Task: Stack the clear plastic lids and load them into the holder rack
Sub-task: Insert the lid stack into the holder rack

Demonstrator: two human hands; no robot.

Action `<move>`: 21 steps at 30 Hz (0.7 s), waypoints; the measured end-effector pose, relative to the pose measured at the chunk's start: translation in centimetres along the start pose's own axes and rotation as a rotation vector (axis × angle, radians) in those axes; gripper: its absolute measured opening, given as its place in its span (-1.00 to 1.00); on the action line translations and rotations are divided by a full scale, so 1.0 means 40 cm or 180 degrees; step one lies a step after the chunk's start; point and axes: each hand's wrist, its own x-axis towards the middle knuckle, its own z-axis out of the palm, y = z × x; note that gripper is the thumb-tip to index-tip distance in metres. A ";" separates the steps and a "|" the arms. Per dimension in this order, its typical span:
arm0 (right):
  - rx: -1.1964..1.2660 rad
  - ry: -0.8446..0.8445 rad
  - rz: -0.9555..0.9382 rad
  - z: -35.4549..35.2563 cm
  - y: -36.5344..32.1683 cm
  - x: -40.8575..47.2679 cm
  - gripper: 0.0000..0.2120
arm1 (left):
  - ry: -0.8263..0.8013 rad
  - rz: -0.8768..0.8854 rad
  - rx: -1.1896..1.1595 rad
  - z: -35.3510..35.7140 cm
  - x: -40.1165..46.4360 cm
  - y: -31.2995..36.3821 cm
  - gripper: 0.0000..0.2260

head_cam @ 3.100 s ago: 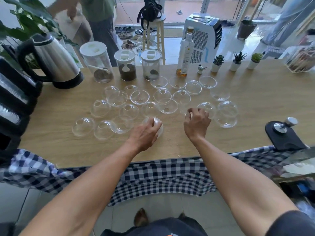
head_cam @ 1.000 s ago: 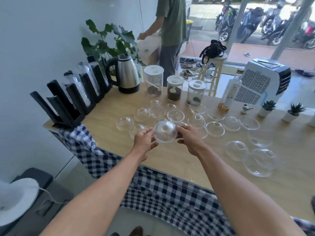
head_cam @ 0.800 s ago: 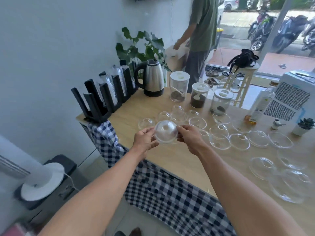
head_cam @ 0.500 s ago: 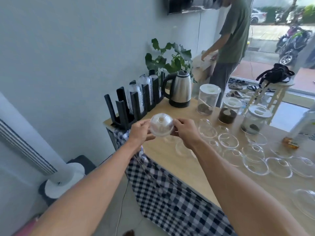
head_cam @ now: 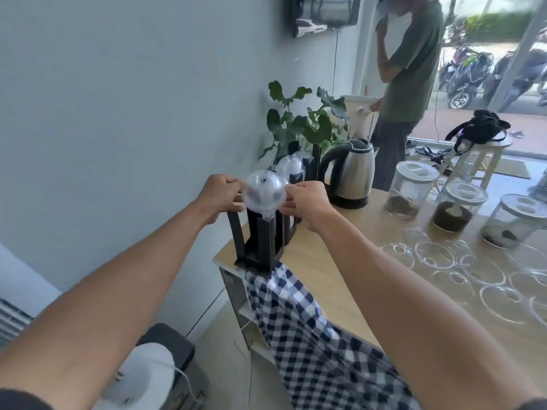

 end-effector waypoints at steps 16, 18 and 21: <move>-0.0085 0.0586 0.1181 0.137 0.142 0.095 -0.95 | -0.1177 -0.1100 0.0562 -0.058 0.273 -0.174 -0.88; -0.0110 0.0614 0.1334 0.142 0.179 0.098 -0.92 | -0.1270 -0.1390 0.0470 -0.044 0.297 -0.229 -0.93; -0.0232 0.0655 0.1484 0.150 0.249 0.111 -0.78 | -0.1429 -0.1570 0.0322 -0.016 0.316 -0.315 -0.96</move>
